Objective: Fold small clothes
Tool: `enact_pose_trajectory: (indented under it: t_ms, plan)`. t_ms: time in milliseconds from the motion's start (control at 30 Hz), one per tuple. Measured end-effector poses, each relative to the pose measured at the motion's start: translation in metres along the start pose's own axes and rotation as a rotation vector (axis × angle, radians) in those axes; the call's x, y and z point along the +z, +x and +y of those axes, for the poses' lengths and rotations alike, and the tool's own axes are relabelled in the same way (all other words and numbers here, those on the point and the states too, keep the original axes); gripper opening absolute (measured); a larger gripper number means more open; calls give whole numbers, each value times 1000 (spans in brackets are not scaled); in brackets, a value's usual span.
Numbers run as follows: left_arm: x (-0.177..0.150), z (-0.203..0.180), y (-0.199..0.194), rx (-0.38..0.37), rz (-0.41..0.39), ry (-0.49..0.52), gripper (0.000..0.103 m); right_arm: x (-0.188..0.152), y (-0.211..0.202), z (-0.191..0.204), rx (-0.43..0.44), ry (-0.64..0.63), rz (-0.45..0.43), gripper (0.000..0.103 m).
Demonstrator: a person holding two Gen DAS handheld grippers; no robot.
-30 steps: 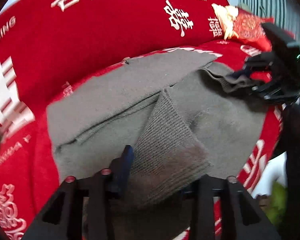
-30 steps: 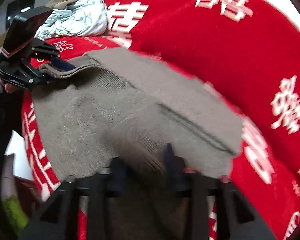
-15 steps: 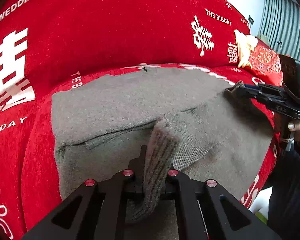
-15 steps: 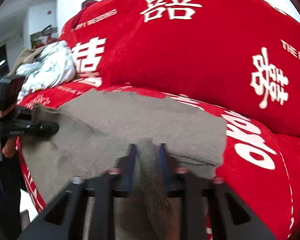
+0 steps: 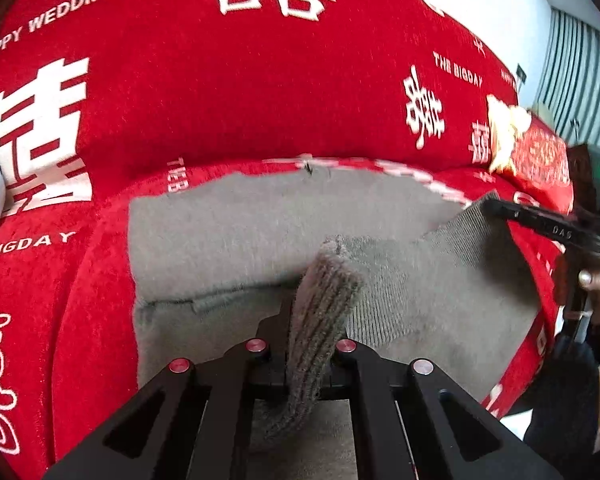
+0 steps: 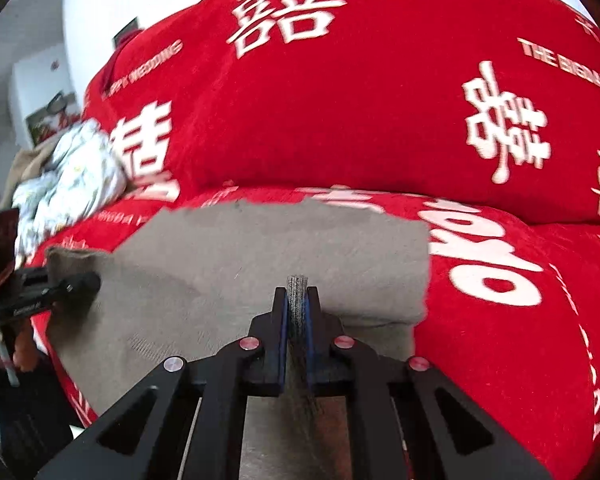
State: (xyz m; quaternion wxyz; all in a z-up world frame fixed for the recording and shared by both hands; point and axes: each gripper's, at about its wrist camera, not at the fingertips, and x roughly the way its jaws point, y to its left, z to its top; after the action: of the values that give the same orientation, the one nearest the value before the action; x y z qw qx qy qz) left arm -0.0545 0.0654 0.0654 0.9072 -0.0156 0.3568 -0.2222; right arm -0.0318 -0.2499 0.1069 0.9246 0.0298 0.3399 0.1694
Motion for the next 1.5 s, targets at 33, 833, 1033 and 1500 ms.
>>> enact_pose_trajectory:
  t_ms: [33, 833, 1033, 1500]
  plan:
    - [2, 1, -3, 1, -9, -9, 6, 3, -3, -3, -1, 19, -10, 8]
    - [76, 15, -35, 14, -134, -100, 6, 78, -46, 3, -96, 106, -224, 7]
    - [97, 14, -28, 21, -134, -88, 6, 94, -39, -1, -136, 112, -239, 7]
    - [123, 42, 10, 19, -96, -128, 6, 122, 9, -6, -202, 76, -208, 7]
